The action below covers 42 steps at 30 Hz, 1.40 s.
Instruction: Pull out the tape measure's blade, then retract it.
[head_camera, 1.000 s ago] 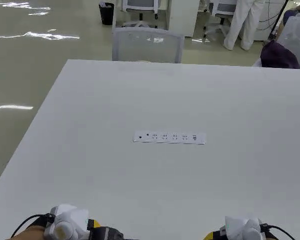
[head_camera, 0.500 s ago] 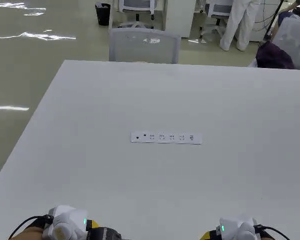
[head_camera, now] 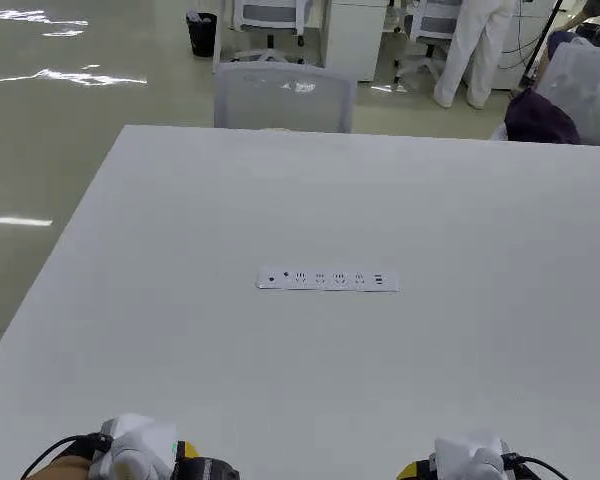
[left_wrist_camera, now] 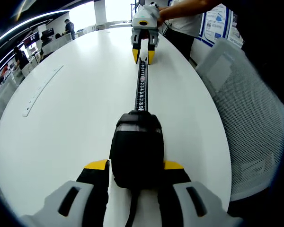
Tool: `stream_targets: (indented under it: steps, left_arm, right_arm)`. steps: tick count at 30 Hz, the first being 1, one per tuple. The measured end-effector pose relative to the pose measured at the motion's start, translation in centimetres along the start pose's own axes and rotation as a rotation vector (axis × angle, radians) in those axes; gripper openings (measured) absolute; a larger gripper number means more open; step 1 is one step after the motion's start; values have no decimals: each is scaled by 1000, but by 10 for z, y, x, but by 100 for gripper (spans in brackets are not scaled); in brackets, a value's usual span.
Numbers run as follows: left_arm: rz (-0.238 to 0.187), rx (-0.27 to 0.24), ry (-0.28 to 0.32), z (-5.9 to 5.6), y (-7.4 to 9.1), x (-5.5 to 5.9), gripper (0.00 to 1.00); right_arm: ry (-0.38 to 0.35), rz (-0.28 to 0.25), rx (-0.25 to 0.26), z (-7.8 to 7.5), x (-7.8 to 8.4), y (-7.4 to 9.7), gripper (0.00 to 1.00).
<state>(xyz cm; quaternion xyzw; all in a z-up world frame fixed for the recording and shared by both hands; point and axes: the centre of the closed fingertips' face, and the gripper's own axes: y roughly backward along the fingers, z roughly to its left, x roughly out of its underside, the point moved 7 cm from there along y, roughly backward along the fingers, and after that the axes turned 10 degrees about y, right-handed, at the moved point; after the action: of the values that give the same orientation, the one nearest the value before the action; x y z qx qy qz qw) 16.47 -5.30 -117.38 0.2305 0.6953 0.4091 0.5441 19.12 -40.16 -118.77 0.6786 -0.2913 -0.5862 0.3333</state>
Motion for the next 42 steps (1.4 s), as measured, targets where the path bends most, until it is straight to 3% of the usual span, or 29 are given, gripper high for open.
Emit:
stream_targets:
  steps: [14,25,35,42]
  left_arm:
    - [-27,-47,57,-3,19,0,42]
    - [-82,-81,178,-14,28,4,53]
    - [-125,-134,292,-27,37,8,65]
    - [-133,-180,347,-34,41,12,73]
  right_arm:
    - [-41,4,54,8,-3,6,31]
    - [-136,19,125,14,-1,19,49]
    - [-227,54,162,30,-2,23,61]
    - [-284,38,206,39,-6,27,70]
